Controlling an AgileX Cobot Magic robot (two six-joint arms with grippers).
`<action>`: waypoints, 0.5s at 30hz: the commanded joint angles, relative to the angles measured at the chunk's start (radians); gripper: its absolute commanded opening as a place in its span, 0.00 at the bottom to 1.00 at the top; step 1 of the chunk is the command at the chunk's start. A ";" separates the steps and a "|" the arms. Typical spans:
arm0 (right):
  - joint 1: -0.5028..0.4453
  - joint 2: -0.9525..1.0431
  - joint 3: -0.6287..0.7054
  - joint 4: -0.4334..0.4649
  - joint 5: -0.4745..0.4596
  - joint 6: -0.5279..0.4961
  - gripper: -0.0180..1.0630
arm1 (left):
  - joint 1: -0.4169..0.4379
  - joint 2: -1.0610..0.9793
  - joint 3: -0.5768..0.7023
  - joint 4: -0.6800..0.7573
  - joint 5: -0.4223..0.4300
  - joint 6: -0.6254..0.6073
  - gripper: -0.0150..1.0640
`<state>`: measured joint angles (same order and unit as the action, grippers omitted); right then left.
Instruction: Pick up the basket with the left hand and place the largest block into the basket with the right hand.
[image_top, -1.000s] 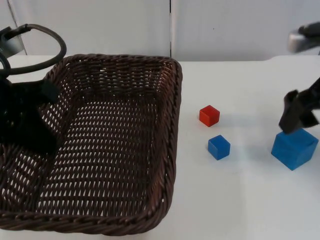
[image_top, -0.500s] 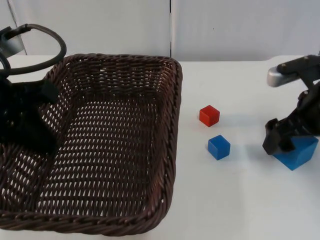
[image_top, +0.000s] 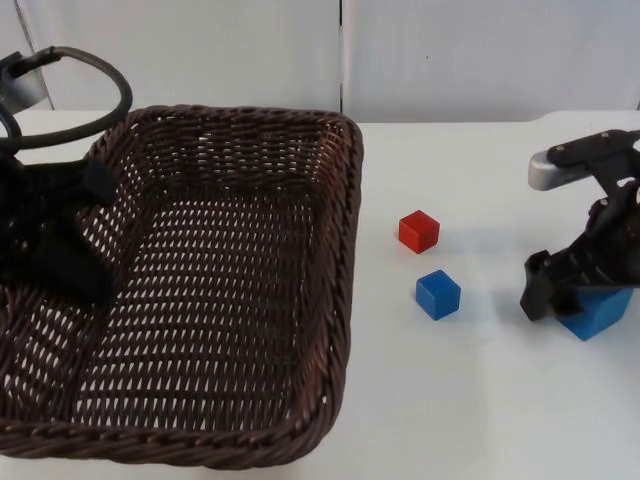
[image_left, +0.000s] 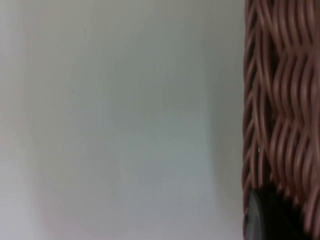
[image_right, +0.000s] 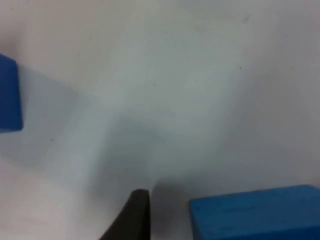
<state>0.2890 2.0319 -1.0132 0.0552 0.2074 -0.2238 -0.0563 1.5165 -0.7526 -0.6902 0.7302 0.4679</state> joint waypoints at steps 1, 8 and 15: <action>0.004 0.002 -0.002 0.001 -0.010 -0.001 0.84 | -0.004 -0.011 0.000 -0.031 -0.004 0.003 0.01; 0.004 -0.005 -0.002 0.003 -0.002 -0.001 0.46 | -0.004 -0.011 0.000 -0.031 -0.004 0.003 0.01; 0.004 -0.092 -0.002 0.003 0.059 0.007 0.06 | -0.004 -0.011 0.000 -0.031 -0.007 0.003 0.01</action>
<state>0.2890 1.9633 -1.0132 0.0568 0.2607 -0.2200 -0.0563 1.5165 -0.7526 -0.6902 0.7235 0.4685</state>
